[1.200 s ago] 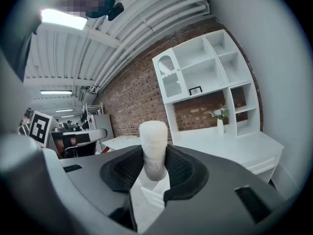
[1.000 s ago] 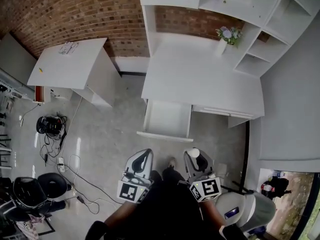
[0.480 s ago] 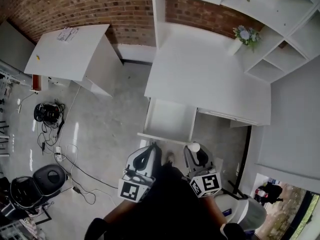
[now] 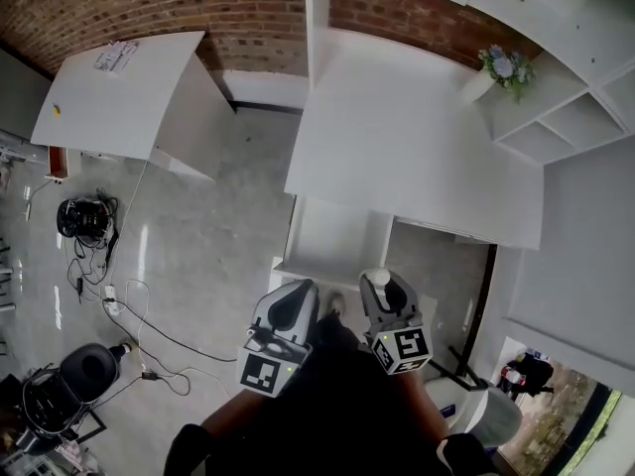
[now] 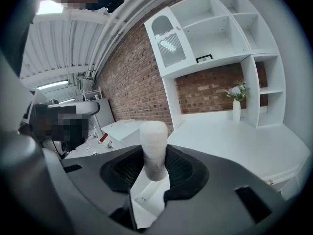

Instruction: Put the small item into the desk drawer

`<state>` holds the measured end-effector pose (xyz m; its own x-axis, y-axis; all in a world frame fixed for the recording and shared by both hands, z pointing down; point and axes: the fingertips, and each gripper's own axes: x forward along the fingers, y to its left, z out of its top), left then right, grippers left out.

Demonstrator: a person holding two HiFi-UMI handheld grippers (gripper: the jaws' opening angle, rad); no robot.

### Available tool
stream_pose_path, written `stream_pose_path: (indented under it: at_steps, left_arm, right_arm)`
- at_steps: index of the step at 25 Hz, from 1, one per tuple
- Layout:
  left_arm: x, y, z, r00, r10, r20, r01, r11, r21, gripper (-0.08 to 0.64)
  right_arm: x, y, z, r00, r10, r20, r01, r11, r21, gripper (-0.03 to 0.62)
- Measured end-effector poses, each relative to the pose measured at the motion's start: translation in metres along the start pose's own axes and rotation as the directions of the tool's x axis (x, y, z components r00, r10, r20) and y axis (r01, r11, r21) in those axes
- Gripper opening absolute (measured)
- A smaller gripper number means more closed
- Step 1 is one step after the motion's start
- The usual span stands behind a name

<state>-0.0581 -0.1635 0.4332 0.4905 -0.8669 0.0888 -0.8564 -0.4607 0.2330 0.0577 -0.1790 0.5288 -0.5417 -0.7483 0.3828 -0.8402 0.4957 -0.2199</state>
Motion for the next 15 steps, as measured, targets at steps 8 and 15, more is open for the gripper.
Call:
stream_pose_path:
  at_steps: [8,15]
  left_arm:
    - [0.023,0.024,-0.009,1.0,0.004,-0.023,-0.005,1.0,-0.028,0.025]
    - [0.045,0.038,-0.021,0.999,-0.009,-0.042,0.007,0.999,-0.053,0.025]
  right_arm:
    - [0.051,-0.021,-0.039,0.995,-0.006,-0.104,0.008,1.0,0.016,0.149]
    - [0.093,-0.041,-0.092,0.977,-0.005,-0.211,0.017,0.998,0.055,0.149]
